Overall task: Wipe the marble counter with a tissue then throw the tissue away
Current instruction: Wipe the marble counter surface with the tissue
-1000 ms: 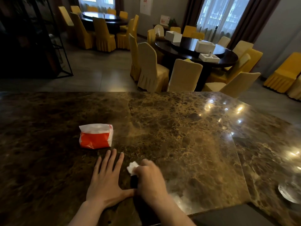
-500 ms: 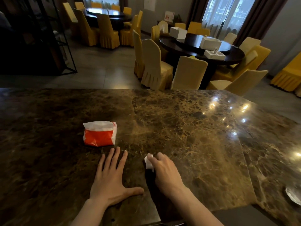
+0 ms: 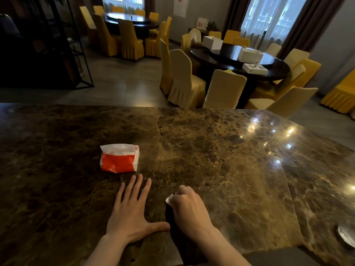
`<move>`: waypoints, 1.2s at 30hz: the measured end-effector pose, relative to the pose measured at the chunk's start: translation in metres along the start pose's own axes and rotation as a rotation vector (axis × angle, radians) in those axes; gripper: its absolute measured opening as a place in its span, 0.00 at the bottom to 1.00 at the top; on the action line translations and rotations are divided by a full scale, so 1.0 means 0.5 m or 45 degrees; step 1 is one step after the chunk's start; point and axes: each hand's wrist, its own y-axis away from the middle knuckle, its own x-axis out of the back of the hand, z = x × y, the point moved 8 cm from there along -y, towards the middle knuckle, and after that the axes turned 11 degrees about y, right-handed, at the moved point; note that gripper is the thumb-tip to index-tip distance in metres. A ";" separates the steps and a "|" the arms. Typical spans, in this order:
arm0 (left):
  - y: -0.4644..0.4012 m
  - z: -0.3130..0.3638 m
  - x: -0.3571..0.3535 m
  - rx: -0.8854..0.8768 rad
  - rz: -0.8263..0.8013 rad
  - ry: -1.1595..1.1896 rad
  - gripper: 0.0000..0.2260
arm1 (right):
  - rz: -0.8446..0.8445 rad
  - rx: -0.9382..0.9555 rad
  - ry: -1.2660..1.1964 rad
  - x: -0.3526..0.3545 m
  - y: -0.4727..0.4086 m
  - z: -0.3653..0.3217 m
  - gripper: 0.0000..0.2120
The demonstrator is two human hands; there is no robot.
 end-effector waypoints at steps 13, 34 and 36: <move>-0.001 -0.002 0.006 -0.015 0.038 0.007 0.65 | -0.029 -0.227 -0.028 0.027 0.055 0.112 0.07; 0.001 0.000 0.008 -0.034 0.044 -0.005 0.64 | 0.174 -0.683 0.017 0.072 0.104 0.275 0.08; 0.001 0.000 0.007 -0.029 0.040 -0.017 0.64 | 0.211 -0.841 0.033 0.083 0.114 0.310 0.09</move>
